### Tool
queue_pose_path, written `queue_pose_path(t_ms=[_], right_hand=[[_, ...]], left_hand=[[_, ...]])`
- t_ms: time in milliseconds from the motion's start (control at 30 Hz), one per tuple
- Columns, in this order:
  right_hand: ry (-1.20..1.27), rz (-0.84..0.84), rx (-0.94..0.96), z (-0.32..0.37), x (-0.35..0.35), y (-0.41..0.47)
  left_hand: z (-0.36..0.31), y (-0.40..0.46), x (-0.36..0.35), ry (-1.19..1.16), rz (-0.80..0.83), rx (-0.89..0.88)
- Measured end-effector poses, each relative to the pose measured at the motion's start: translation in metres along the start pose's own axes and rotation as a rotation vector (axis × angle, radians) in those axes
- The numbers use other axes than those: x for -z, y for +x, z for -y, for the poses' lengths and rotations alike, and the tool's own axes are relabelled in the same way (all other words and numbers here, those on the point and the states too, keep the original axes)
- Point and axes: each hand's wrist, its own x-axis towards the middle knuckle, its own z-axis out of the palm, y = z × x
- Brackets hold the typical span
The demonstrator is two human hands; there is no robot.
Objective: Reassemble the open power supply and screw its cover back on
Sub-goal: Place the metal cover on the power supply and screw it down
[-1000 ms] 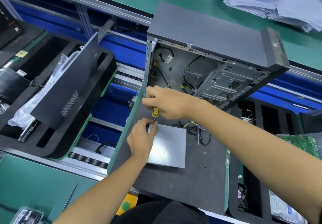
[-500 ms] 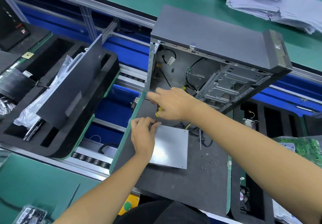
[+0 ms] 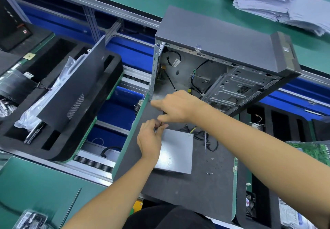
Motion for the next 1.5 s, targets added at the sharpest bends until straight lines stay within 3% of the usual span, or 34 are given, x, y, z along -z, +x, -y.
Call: queue_pose_path(t_ms=[167, 367, 667, 767, 900, 1133, 1267, 1367, 1500], right_hand=[[0.024, 0.042, 0.198, -0.009, 0.011, -0.008], [-0.039, 0.006, 0.263, -0.017, 0.022, -0.006], [-0.141, 0.007, 0.044, -0.012, 0.014, 0.000], [0.010, 0.028, 0.122, -0.016, 0.016, -0.004], [-0.101, 0.013, 0.262, -0.020, 0.028, -0.008], [-0.268, 0.041, 0.028, -0.009, 0.025, 0.003], [-0.123, 0.038, 0.121, -0.010, 0.025, -0.001], [-0.202, 0.026, 0.246, -0.015, 0.034, -0.003], [-0.294, 0.013, 0.089, -0.010, 0.029, 0.000]], left_hand=[[0.004, -0.002, -0.001, -0.042, -0.010, -0.041], [0.005, -0.003, -0.001, -0.031, -0.023, -0.071], [0.006, -0.005, -0.002, -0.008, -0.005, -0.062], [0.007, -0.005, -0.003, -0.018, 0.011, -0.049], [0.007, -0.005, -0.003, -0.006, 0.004, -0.039], [0.006, -0.005, -0.001, -0.101, 0.018, 0.054], [0.005, -0.005, -0.001, -0.118, 0.019, 0.077], [0.002, -0.005, 0.000, -0.089, 0.028, 0.096], [0.003, -0.006, 0.000, -0.114, 0.038, 0.098]])
